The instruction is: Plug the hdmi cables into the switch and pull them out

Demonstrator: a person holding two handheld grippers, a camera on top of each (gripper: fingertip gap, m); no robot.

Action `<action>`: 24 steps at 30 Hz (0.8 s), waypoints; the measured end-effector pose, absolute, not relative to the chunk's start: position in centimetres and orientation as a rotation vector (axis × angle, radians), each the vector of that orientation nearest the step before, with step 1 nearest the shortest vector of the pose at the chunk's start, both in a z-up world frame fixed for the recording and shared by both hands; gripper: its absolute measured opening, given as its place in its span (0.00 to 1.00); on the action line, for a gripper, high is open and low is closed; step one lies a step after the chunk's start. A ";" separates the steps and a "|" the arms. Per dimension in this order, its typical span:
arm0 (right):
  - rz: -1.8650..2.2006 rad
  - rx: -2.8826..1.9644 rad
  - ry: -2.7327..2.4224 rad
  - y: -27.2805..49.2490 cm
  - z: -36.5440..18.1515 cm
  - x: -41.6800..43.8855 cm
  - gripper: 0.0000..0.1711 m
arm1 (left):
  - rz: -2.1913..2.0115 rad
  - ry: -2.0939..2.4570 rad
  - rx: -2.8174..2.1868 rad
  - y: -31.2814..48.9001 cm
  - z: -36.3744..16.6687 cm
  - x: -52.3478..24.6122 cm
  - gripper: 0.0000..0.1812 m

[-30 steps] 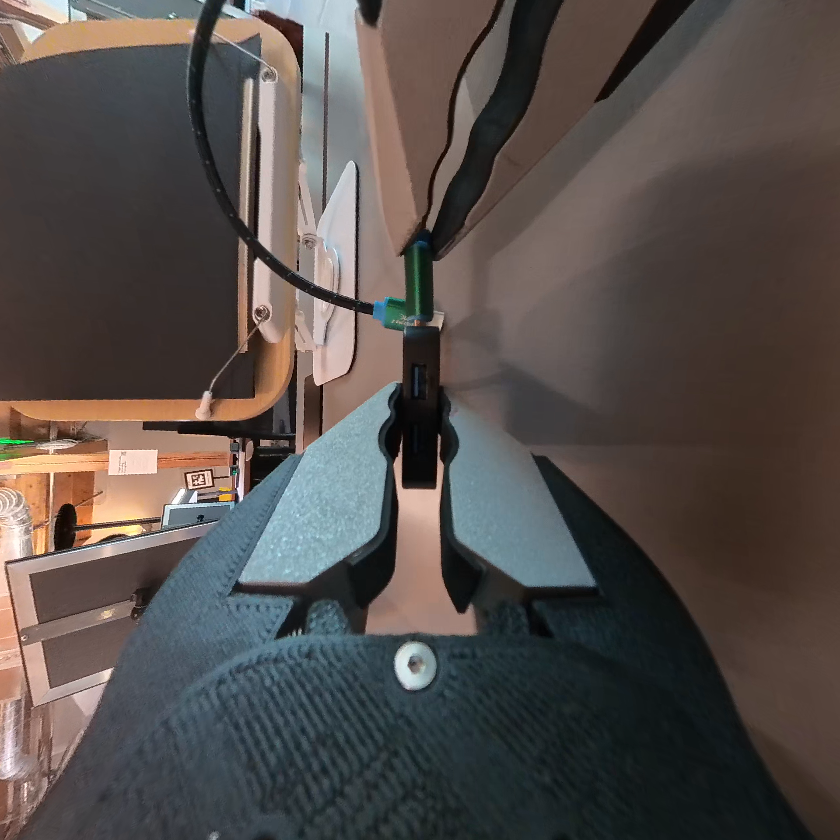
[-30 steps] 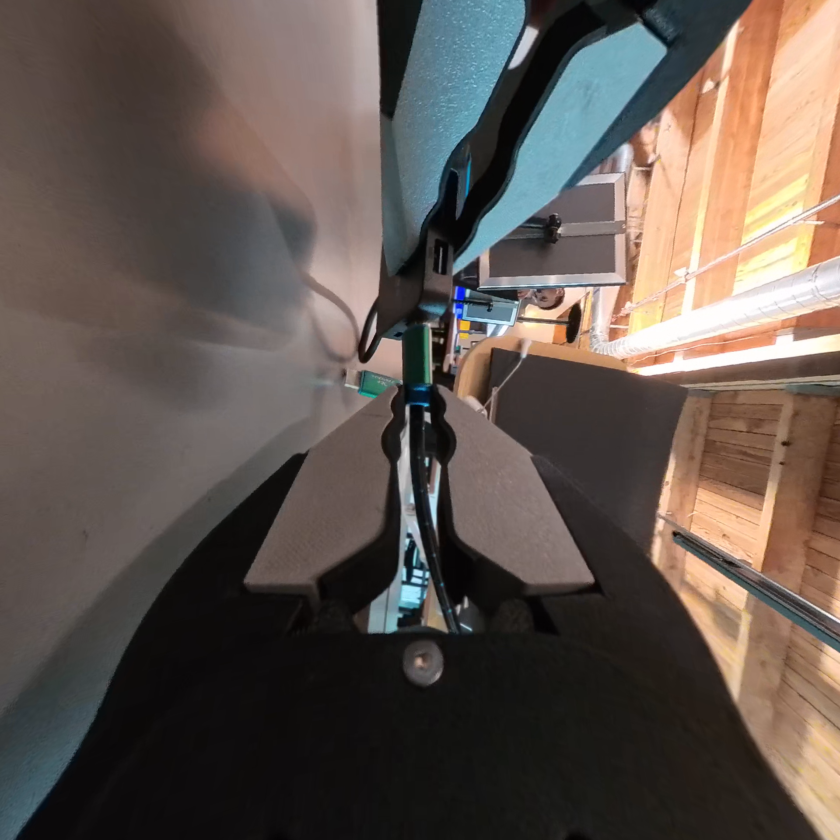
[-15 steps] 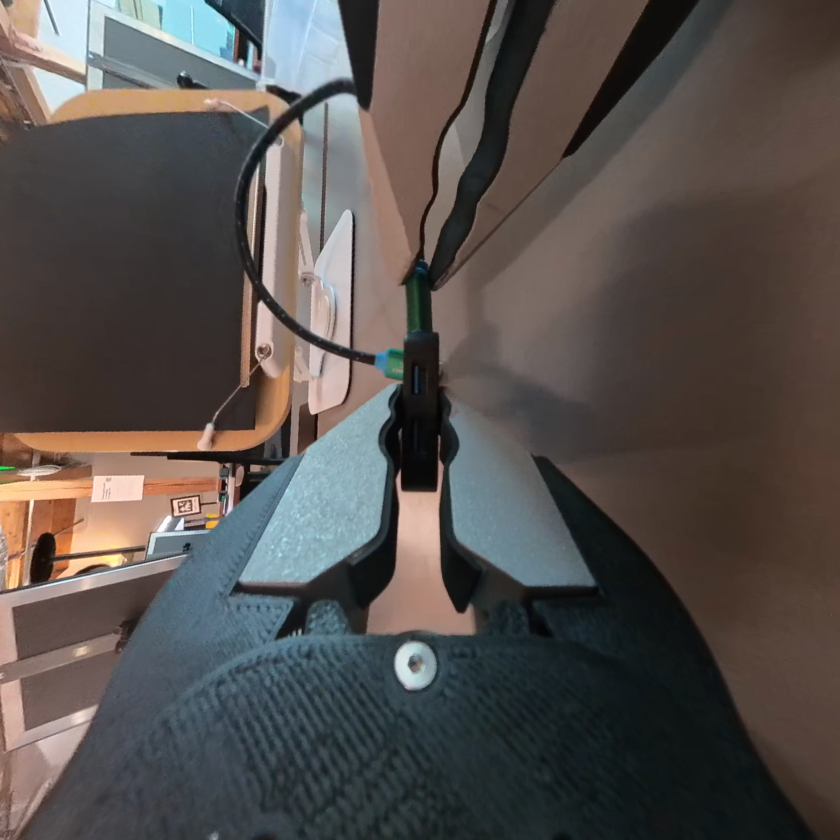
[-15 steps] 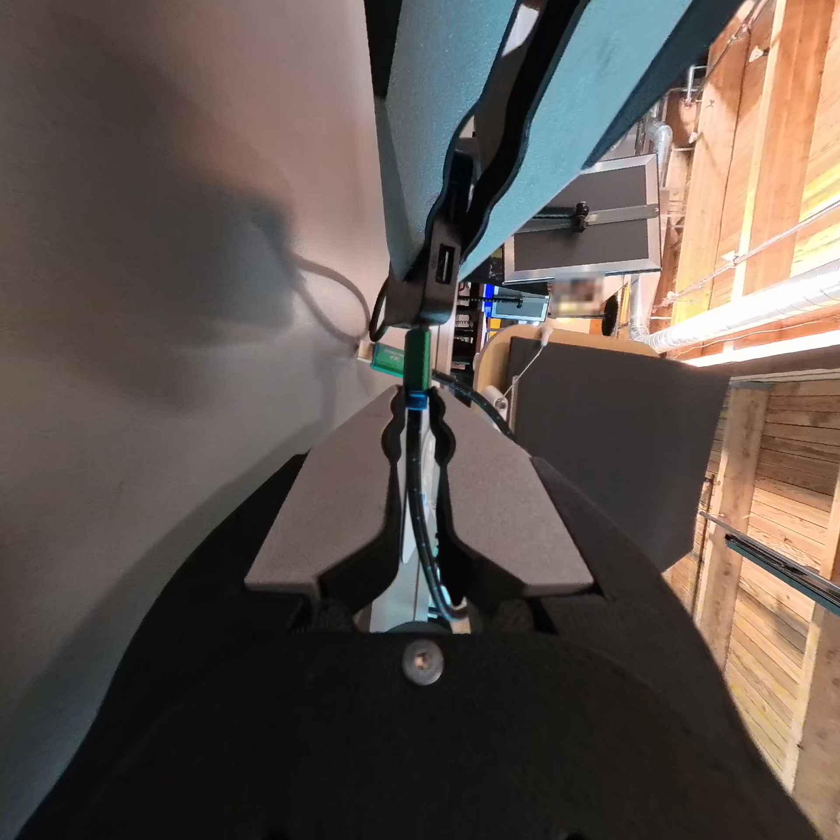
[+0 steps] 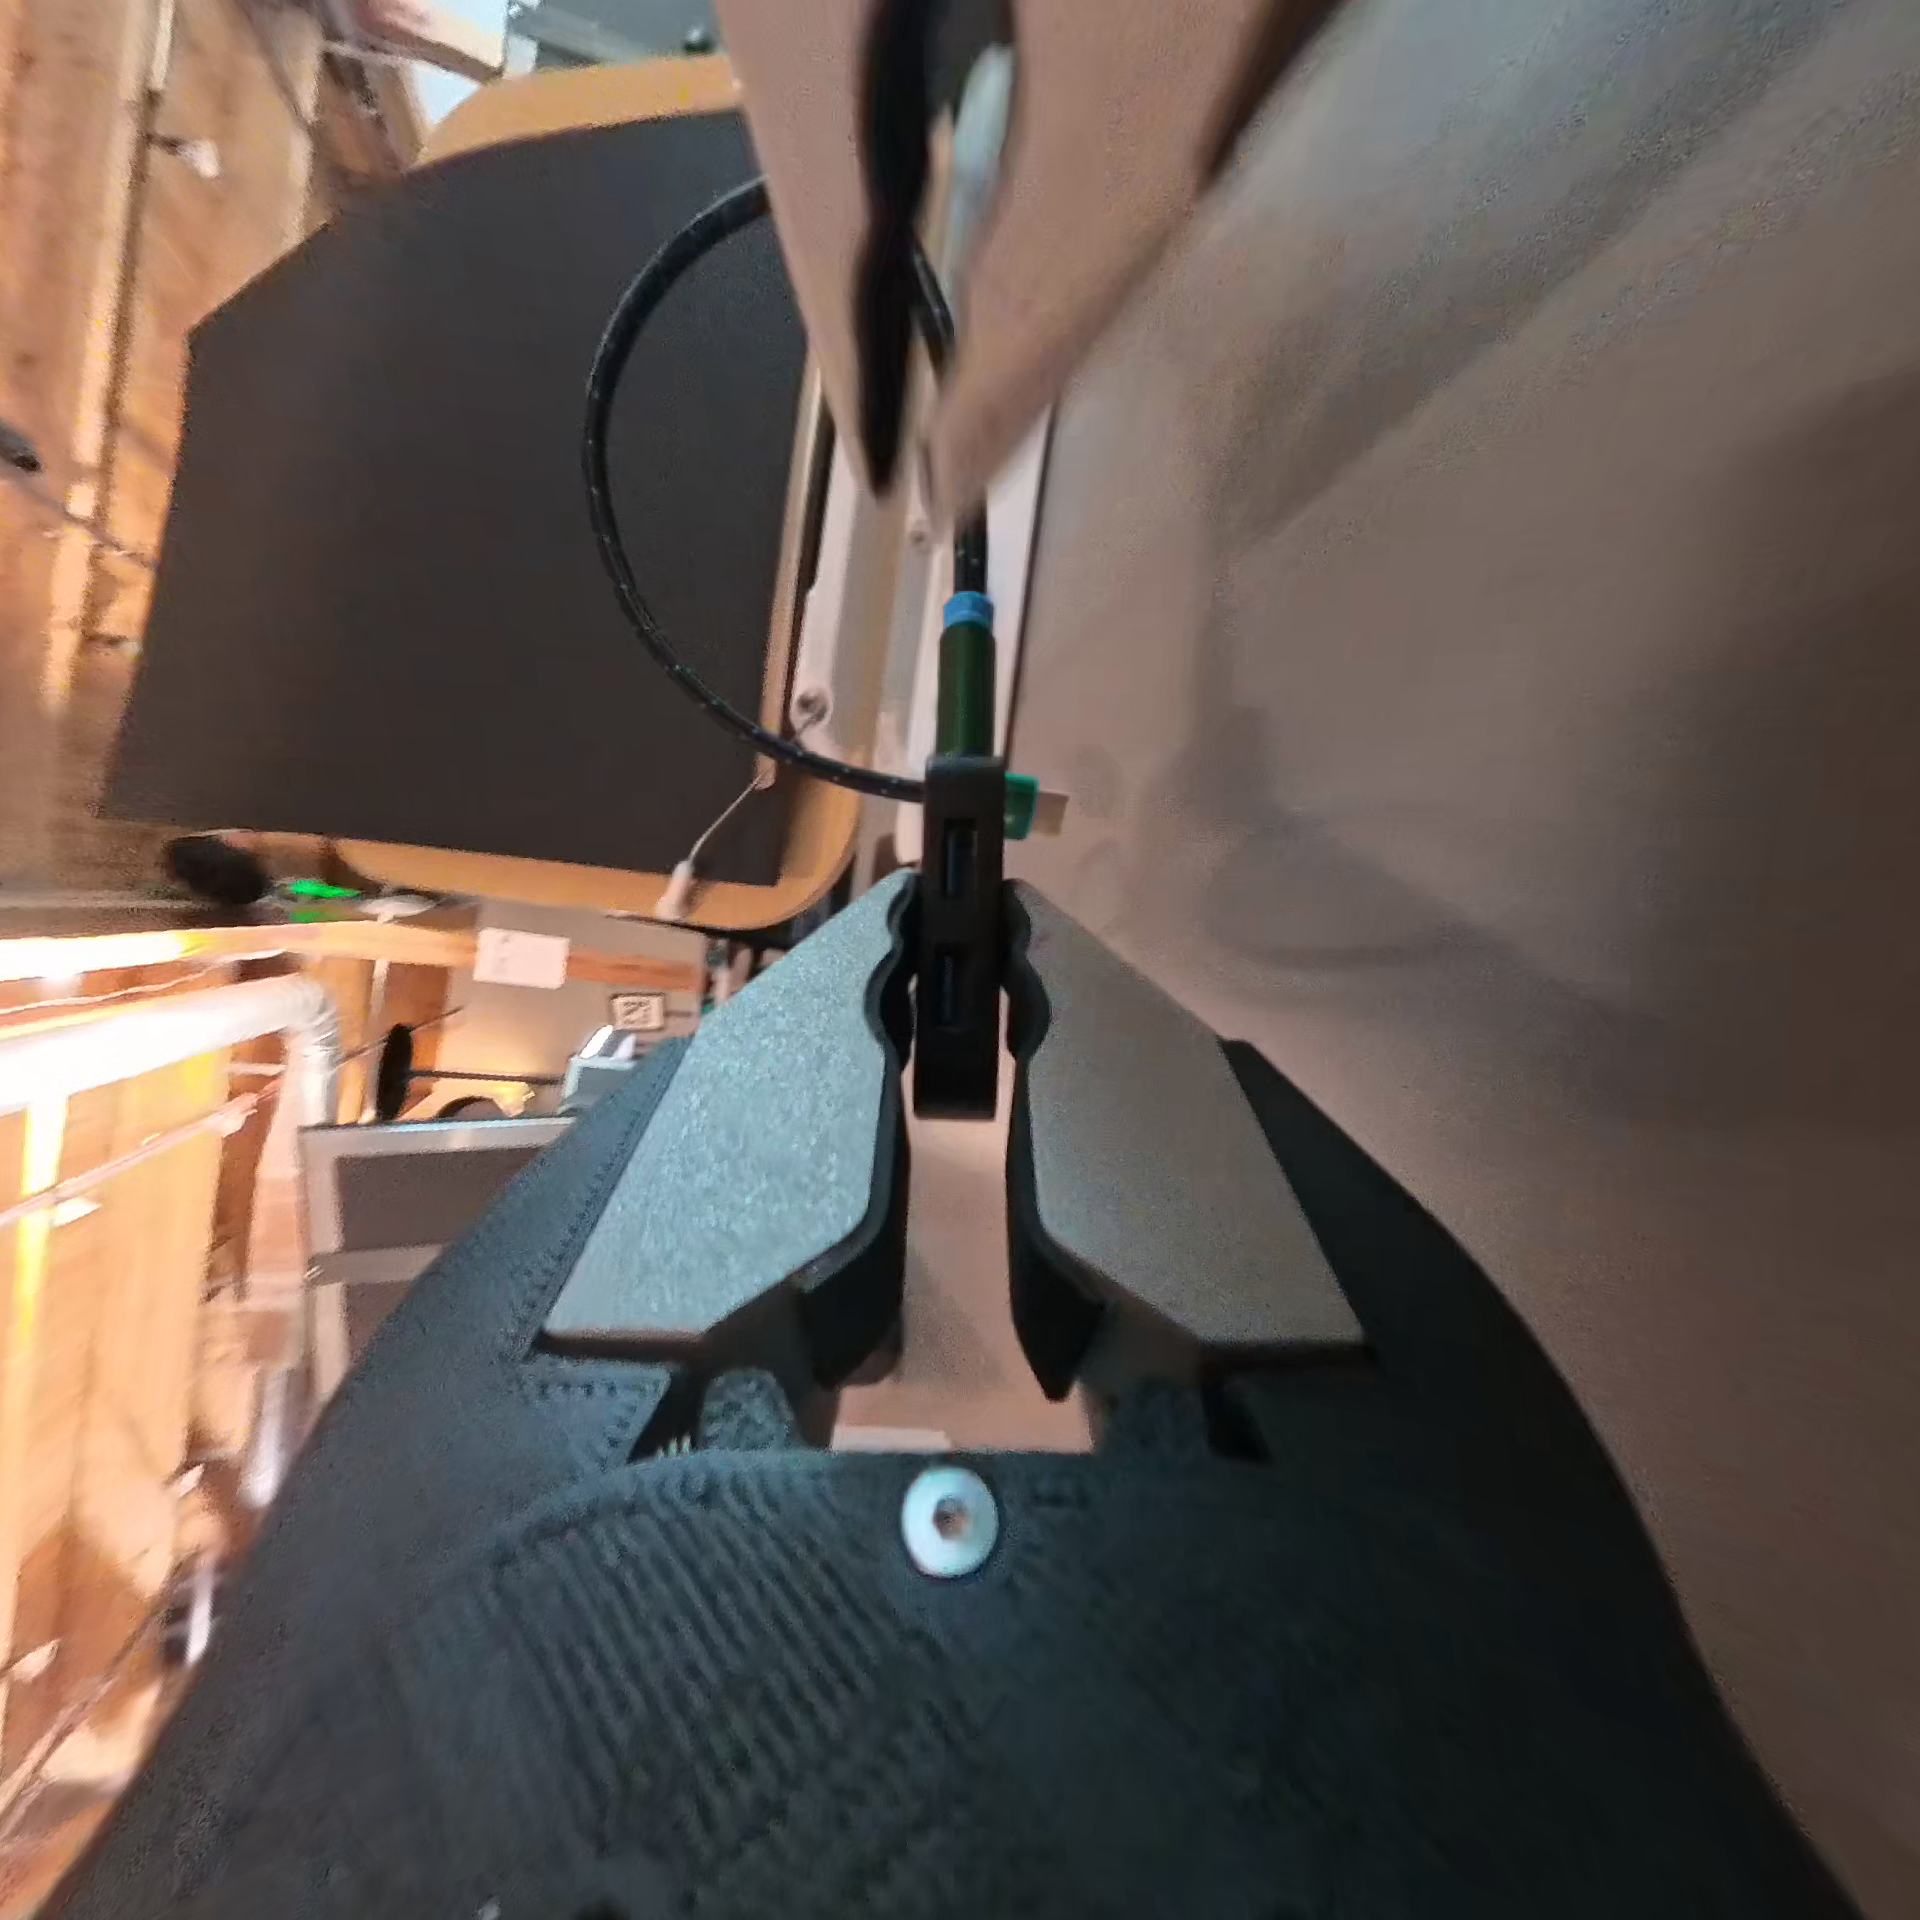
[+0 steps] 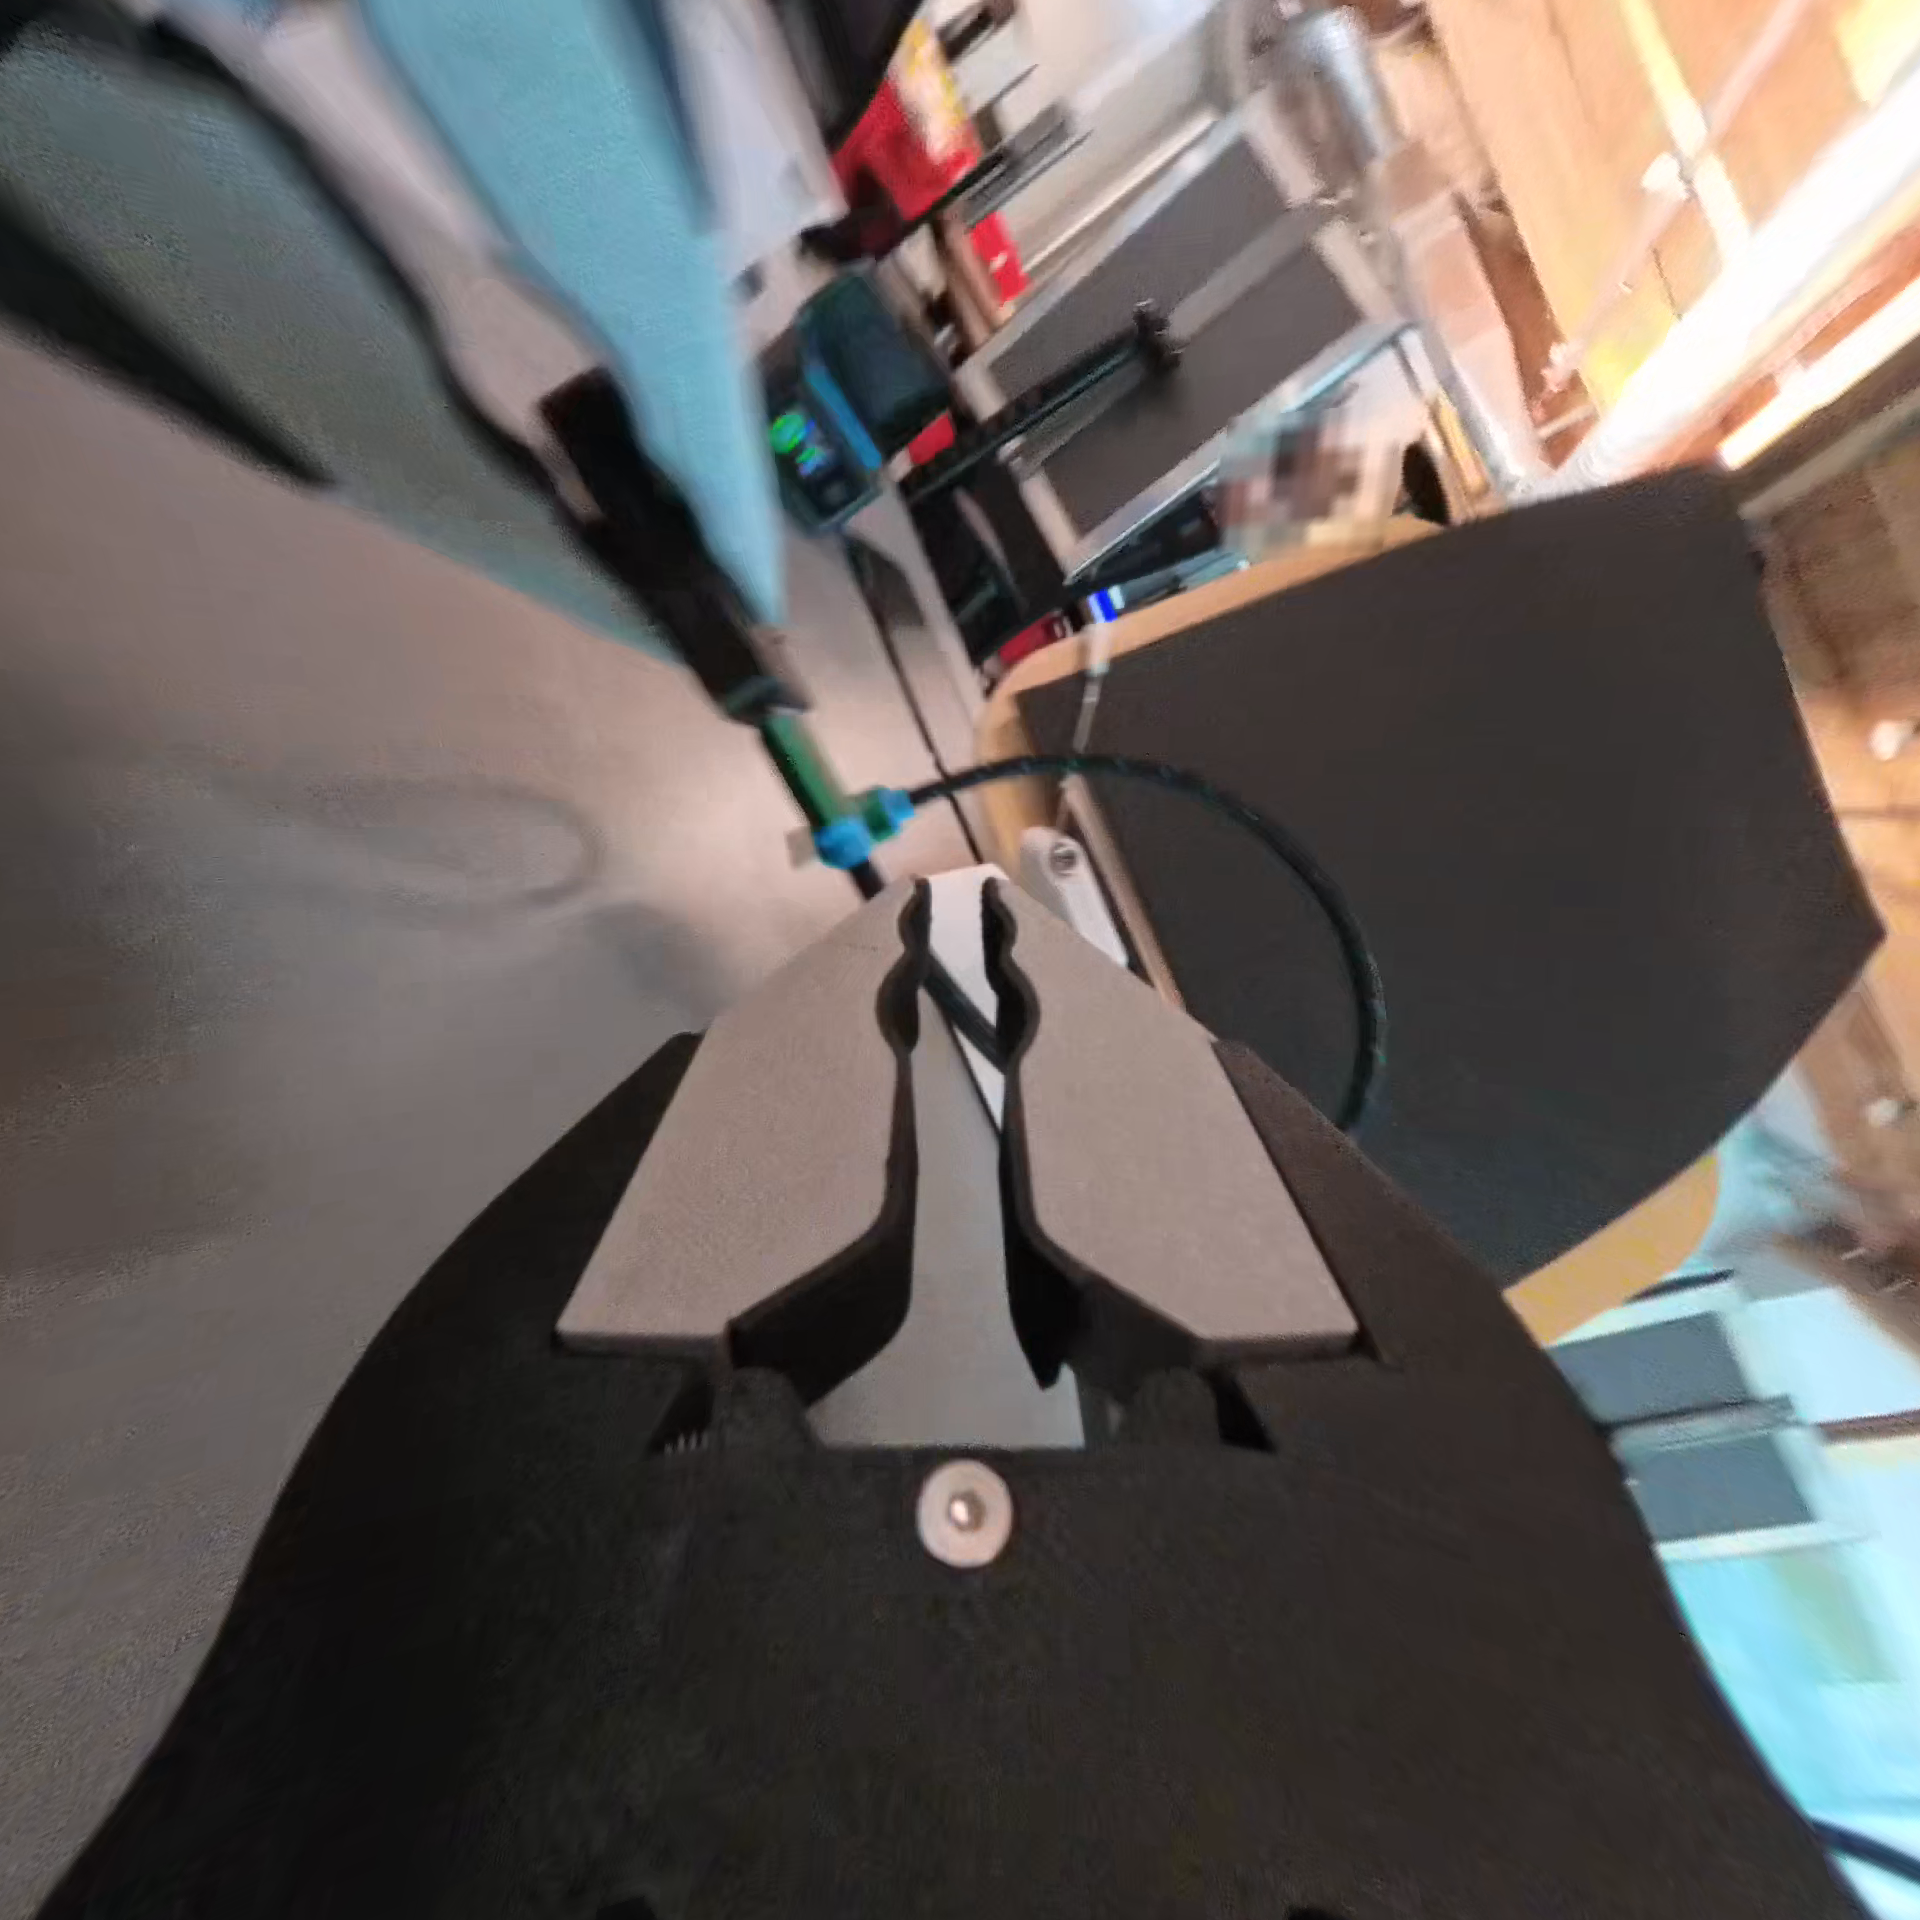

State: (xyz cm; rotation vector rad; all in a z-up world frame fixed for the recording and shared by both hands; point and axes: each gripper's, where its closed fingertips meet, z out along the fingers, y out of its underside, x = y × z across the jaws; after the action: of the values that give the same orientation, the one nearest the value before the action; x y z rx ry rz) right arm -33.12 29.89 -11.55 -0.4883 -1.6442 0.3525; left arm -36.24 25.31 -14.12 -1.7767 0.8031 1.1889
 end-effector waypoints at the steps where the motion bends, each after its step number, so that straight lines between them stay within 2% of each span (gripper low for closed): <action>1: 0.439 -0.536 -1.600 30.4 -10.3 -32.7 0.04 | 1.229 0.789 -1.768 25.2 -13.9 -36.8 0.06; 3: 0.670 -0.665 -1.502 31.3 -8.4 -31.8 0.04 | 1.275 0.743 -1.745 24.9 -13.4 -37.7 0.06; 5: 0.983 -0.837 -1.371 32.1 -7.3 -30.9 0.11 | 1.299 0.706 -1.720 25.0 -12.9 -38.2 0.06; 8: 1.399 -0.992 -1.410 30.8 -8.1 -30.3 0.05 | 1.334 0.713 -1.670 25.3 -12.3 -37.9 0.06; 11: 1.666 -1.217 -1.452 30.2 -9.6 -31.0 0.26 | 1.341 0.739 -1.616 25.5 -11.8 -36.9 0.06; 12: 1.742 -1.269 -1.450 30.0 -9.8 -31.2 0.30 | 1.344 0.739 -1.595 25.5 -11.5 -36.7 0.06; 16: 1.948 -1.234 -1.459 29.1 -9.5 -31.3 0.33 | 1.126 0.676 -1.559 25.4 -10.7 -35.0 0.06; 18: 2.010 -1.156 -1.475 28.5 -9.0 -30.8 0.32 | 0.920 0.623 -1.562 25.1 -10.3 -33.8 0.06; 24: 1.983 -0.982 -1.518 26.9 -7.9 -29.8 0.18 | 0.676 0.607 -1.542 24.9 -9.7 -31.6 0.06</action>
State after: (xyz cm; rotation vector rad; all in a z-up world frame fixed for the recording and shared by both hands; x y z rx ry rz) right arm -29.76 26.92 -7.90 -0.9816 -1.5179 1.9832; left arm -31.56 24.86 -9.71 -1.5422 0.6069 0.6758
